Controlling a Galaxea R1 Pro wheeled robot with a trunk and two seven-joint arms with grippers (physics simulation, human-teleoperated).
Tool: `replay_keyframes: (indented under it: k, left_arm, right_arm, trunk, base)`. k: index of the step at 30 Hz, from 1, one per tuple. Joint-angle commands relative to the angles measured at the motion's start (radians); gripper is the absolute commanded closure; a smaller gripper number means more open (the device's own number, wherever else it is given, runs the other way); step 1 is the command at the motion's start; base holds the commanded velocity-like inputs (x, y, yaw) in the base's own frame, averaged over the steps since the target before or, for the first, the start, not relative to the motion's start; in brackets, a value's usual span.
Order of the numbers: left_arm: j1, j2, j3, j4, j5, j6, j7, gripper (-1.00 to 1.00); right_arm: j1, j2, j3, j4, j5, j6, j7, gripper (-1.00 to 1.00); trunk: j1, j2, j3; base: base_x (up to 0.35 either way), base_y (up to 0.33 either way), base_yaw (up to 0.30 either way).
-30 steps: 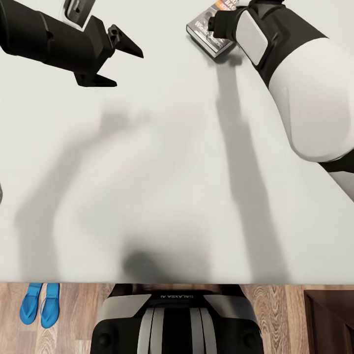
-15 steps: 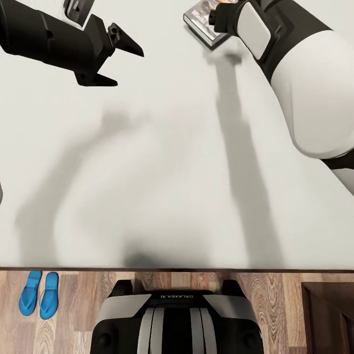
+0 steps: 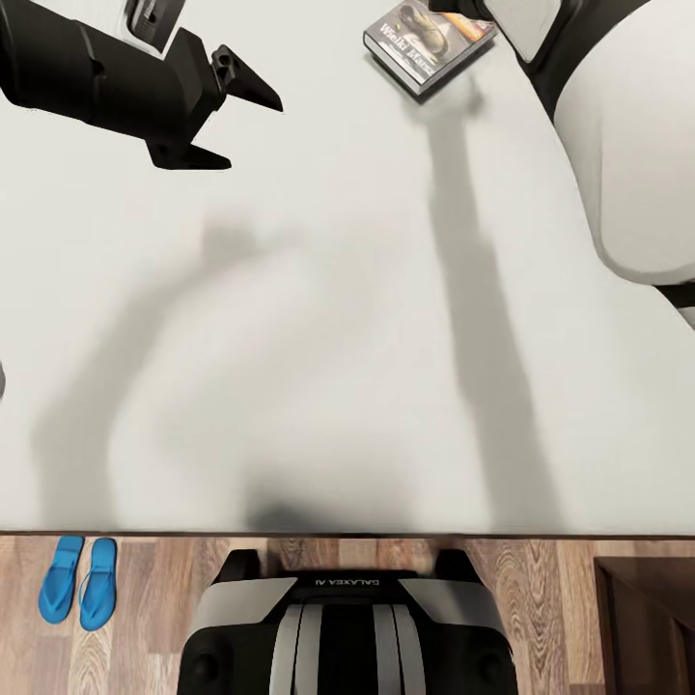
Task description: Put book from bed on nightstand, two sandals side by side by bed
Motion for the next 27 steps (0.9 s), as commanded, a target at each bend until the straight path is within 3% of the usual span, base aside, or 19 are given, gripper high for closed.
replay_keyframes:
  k: [1, 9, 27]
  left_arm:
    - [-0.001, 0.0, 0.0, 0.0, 0.005, 0.008, 0.007, -1.0]
    - [-0.001, 0.0, -0.001, -0.001, 0.005, 0.008, 0.006, -1.0]
    - [0.0, 0.0, -0.005, -0.001, 0.005, 0.008, 0.006, -1.0]
  right_arm:
    - [-0.002, 0.001, -0.008, -0.001, 0.006, 0.013, -0.002, -1.0]
    - [0.001, 0.001, -0.01, 0.005, 0.004, 0.025, -0.001, -1.0]
    - [0.02, 0.001, -0.01, 0.007, -0.001, 0.015, -0.002, -1.0]
  trunk:
    - [0.0, 0.0, 0.0]
    - [0.0, 0.0, 0.0]
    - [0.0, 0.0, 0.0]
  base:
    - [0.19, 0.129, 0.0]
    - [0.154, 0.102, 0.0]
    - [0.012, 0.007, 0.0]
